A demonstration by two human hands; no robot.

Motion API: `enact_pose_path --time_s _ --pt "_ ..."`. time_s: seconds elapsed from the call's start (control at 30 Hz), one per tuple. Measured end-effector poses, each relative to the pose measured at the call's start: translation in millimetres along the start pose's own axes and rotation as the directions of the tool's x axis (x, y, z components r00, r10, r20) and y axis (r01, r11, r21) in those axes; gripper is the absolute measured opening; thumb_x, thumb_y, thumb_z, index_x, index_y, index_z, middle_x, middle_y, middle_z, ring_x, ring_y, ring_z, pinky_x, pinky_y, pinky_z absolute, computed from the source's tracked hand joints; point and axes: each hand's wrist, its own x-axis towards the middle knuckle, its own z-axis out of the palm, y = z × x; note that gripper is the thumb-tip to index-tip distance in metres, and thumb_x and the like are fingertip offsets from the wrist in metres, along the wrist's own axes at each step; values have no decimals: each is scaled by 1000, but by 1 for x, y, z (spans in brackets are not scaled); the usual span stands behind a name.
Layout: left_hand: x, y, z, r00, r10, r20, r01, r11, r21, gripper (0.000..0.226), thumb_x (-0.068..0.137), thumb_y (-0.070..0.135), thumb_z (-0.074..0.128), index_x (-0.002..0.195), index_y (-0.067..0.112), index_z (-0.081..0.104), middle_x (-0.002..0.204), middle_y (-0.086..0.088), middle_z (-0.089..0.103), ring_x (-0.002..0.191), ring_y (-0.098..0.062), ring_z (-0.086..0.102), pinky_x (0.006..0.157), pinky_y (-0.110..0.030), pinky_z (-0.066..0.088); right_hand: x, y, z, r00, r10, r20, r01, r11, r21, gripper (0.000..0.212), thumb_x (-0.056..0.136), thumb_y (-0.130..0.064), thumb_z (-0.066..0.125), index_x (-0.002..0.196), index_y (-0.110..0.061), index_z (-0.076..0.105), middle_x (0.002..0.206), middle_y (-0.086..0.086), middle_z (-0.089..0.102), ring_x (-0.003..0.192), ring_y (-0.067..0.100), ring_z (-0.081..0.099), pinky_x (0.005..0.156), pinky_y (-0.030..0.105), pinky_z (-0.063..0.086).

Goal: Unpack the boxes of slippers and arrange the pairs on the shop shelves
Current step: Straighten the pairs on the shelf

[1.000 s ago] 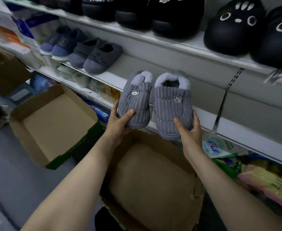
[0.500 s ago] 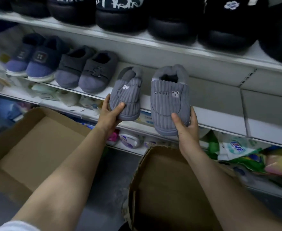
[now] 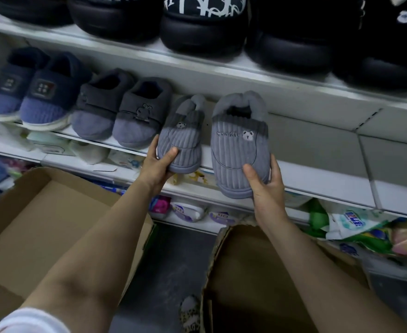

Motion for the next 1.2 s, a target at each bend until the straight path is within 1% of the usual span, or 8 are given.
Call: enact_pose_path --time_s 0.13,0.3,0.53,0.63,0.73,0.9,1.07,1.2 --pt "1 -7 -8 999 -31 -22 31 999 6 76 83 19 73 150 29 38 139 -5 58 119 -26 63 85 -39 59 2 7 4 1000 12 -6 -12 1000 -3 95 63 -55 87 147 -35 46 138 -8 60 124 14 60 104 44 52" --pt "-3 -11 -15 998 -38 -57 41 998 57 78 85 21 74 153 25 35 139 -6 58 117 -24 65 87 -40 59 5 13 12 999 40 -9 -40 999 11 89 64 -54 89 141 -41 46 138 -9 58 124 13 60 105 43 51" --pt "-21 -15 -16 980 95 -175 -24 930 367 92 82 35 78 156 17 27 114 -1 60 110 -19 62 101 -43 52 24 25 29 995 91 -34 -90 996 17 99 69 -52 86 152 -32 36 145 -5 53 128 15 56 109 45 48" --pt "-28 -16 -16 973 164 -163 -59 858 511 113 64 60 84 155 20 31 137 -4 53 125 -16 53 108 -42 46 33 32 36 994 106 -21 -107 993 -53 97 76 -47 84 155 -28 31 148 -2 50 131 17 52 112 45 44" --pt "-32 -17 -14 964 230 -135 -96 773 627 110 61 69 79 153 29 33 148 -4 43 136 -18 42 113 -44 39 37 37 37 992 116 -57 -125 972 -199 102 74 -56 82 156 -26 29 151 1 45 135 21 48 115 43 41" --pt "-39 -20 -3 942 325 -84 -166 670 723 99 75 44 84 155 24 29 155 -6 31 142 -19 30 112 -31 29 27 36 32 995 8 -97 -61 832 -551 105 78 -64 73 159 -23 21 156 7 24 146 27 26 118 41 29" --pt "-38 -24 6 942 331 -62 -171 628 759 106 73 43 84 158 26 22 163 -8 17 149 -21 18 111 -25 19 4 44 37 984 -179 15 137 691 -710 114 72 -64 78 160 -23 17 163 9 13 150 28 15 118 45 26" --pt "-34 -26 12 943 328 -56 -162 599 784 110 73 34 87 158 29 18 165 -9 9 150 -22 14 114 -27 17 0 53 41 975 -217 46 163 560 -812 116 71 -58 83 160 -22 17 165 13 7 152 32 10 118 48 28"
